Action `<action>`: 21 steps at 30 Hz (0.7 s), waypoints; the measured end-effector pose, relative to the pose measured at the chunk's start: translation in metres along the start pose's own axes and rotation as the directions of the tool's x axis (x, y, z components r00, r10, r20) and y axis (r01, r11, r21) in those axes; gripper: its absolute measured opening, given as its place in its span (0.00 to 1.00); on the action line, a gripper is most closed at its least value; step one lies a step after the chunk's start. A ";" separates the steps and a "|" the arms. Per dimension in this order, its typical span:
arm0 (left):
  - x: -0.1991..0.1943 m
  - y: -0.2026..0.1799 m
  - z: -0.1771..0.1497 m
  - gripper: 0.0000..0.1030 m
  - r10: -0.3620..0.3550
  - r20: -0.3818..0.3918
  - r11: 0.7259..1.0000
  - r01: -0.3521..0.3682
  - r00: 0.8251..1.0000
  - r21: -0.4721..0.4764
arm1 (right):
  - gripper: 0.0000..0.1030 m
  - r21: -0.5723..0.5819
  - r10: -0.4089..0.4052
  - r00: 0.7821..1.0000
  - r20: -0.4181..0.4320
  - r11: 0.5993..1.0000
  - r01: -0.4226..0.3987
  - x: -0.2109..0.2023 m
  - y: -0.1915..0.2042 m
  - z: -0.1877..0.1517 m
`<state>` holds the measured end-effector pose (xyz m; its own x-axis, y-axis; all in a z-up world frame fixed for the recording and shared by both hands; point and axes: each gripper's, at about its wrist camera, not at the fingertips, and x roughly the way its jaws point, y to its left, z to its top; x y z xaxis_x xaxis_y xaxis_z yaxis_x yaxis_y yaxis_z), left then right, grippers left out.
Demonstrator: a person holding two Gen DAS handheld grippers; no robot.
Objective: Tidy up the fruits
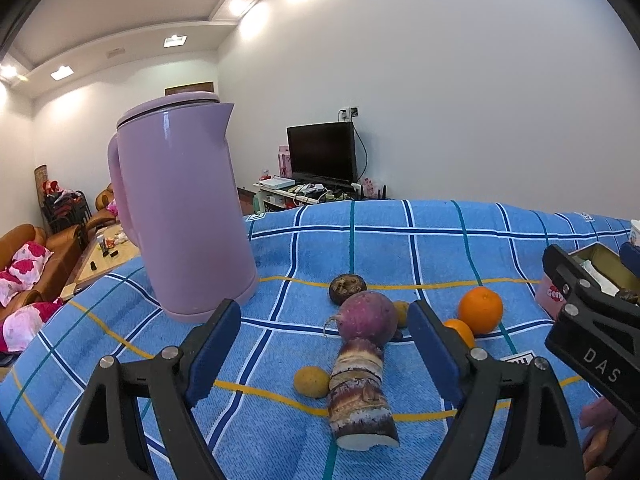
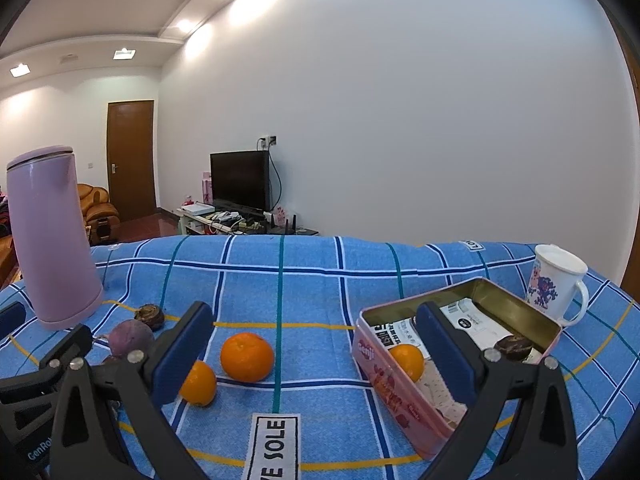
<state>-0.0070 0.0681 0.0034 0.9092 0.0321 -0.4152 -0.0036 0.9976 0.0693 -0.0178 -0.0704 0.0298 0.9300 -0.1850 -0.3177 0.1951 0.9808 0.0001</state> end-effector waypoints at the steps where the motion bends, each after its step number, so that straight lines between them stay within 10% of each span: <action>1: 0.000 0.000 0.000 0.84 -0.002 -0.003 1.000 0.002 1.000 0.002 | 1.00 0.000 0.000 1.000 0.000 1.000 0.000 0.000 0.000 0.000; 16: -0.010 -0.015 -0.005 0.85 -0.041 -0.016 0.996 0.042 0.999 0.081 | 1.00 0.007 0.007 1.000 0.010 1.000 -0.007 -0.002 0.000 0.001; 21: 0.000 0.008 -0.007 0.85 -0.062 -0.079 0.998 0.060 0.995 -0.026 | 1.00 0.006 0.016 1.000 0.004 1.000 -0.016 -0.001 -0.001 0.001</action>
<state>-0.0102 0.0764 -0.0017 0.8717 -0.0254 -0.4894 0.0406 0.9990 0.0205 -0.0184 -0.0714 0.0310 0.9343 -0.1699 -0.3134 0.1825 0.9831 0.0112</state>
